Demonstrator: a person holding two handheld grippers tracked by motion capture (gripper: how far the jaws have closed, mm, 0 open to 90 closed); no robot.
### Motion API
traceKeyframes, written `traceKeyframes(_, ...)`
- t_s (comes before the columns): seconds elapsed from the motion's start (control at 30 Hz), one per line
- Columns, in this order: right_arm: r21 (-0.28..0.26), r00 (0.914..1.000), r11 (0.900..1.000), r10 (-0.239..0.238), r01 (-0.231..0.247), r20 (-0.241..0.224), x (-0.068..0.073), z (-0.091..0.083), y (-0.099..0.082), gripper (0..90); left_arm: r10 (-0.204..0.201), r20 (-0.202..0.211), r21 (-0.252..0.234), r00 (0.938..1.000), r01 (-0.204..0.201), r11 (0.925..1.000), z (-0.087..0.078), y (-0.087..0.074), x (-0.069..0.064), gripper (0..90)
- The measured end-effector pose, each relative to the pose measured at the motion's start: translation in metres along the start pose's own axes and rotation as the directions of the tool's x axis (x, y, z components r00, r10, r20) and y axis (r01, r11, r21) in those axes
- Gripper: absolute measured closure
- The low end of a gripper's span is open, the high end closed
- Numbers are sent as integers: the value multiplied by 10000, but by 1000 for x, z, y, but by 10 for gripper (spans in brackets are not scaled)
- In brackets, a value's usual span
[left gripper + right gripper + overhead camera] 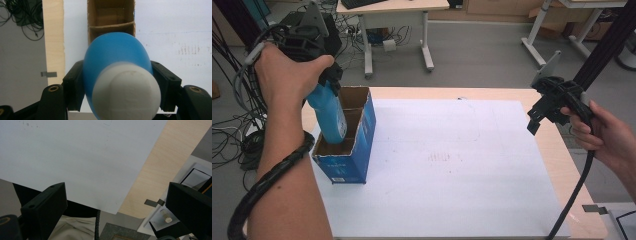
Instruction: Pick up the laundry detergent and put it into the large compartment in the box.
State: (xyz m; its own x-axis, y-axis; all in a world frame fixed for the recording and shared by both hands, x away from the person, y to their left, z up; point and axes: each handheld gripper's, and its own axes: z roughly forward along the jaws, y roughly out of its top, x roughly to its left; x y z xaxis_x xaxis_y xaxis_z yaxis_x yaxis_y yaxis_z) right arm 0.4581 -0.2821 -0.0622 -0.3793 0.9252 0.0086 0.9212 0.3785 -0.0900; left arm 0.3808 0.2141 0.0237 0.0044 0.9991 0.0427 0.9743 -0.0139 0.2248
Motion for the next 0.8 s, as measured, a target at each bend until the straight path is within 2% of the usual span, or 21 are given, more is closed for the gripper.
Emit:
traceKeyframes(0.23,28,10000,10000,-14,14,34,1,0,1,37,53,-60,16,10000,-53,10000,17,1,1,369)
traceKeyframes(0.53,71,10000,10000,27,-28,45,1,1,3,37,114,65,228,9999,-115,9997,43,3,3,369)
traceKeyframes(0.8,148,10000,9999,45,-45,8,0,5,4,37,65,50,174,10000,-65,9998,62,-4,4,370)
